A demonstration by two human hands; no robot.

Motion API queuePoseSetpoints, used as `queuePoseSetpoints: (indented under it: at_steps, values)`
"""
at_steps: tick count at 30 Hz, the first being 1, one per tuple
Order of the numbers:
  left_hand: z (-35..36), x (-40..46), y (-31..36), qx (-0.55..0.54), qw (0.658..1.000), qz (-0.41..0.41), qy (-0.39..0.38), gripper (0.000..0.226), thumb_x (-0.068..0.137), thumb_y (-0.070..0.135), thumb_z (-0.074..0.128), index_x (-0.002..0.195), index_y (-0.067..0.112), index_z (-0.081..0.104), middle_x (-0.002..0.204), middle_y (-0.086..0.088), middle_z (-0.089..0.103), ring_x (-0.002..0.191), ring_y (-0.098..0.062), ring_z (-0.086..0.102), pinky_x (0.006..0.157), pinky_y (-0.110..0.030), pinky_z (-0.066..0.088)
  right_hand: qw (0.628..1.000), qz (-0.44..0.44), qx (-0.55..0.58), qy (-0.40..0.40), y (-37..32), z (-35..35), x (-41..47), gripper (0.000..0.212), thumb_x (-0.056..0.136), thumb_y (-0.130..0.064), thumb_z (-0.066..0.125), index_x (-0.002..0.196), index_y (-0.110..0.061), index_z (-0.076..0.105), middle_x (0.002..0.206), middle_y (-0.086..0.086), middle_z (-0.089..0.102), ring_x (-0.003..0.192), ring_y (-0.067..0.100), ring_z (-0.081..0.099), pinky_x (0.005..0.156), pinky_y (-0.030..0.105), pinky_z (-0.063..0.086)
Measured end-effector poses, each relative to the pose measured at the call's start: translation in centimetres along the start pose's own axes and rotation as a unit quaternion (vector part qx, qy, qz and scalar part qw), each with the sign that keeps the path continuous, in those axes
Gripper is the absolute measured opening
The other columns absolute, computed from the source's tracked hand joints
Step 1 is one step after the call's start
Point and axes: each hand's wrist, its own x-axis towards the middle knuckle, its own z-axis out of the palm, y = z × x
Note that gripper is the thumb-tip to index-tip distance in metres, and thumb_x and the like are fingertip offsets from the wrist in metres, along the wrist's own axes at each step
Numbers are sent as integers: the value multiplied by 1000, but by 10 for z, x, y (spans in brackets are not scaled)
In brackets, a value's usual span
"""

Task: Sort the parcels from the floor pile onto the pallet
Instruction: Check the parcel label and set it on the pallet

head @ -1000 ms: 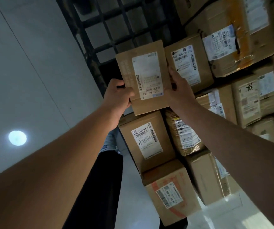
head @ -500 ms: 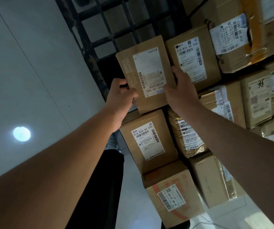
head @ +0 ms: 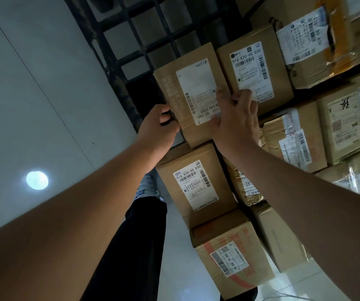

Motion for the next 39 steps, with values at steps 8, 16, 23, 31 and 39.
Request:
queuePoseSetpoints:
  at_steps: [8,16,23,31,39]
  values:
    - [-14,-23,27,194,977,87,20,50,98,18,54,147,28,49,150,2,51,101,3,55,79,-22,49,996,30,75,-26,-17,-26,-17,53,100,-26,62,150,-25,43,147,13,33,134,34,38,111,47,46]
    - [-13,-93,76,388,896,216,26,57,98,24,56,154,22,44,152,-6,44,128,-24,52,90,-27,44,990,-23,137,-22,-15,-85,-69,49,104,-26,54,152,-27,45,150,9,35,130,30,43,106,45,48]
    - [-3,-235,151,487,820,290,73,54,100,34,56,152,27,43,149,-4,47,127,-30,55,97,-49,53,982,-106,154,23,12,-199,-155,45,104,-28,53,148,-24,49,150,7,42,132,29,48,104,45,47]
    - [18,-491,263,568,706,398,144,60,100,45,47,154,20,40,146,-9,48,128,-31,53,97,-52,52,958,-226,147,99,63,-394,-323,49,105,-35,51,152,-24,46,150,5,42,134,25,49,102,37,42]
    - [29,-719,303,554,652,474,209,70,96,61,29,154,23,41,153,-6,44,135,-30,49,105,-52,47,939,-256,133,189,108,-538,-501,51,105,-42,53,152,-27,44,153,1,44,137,21,47,98,34,35]
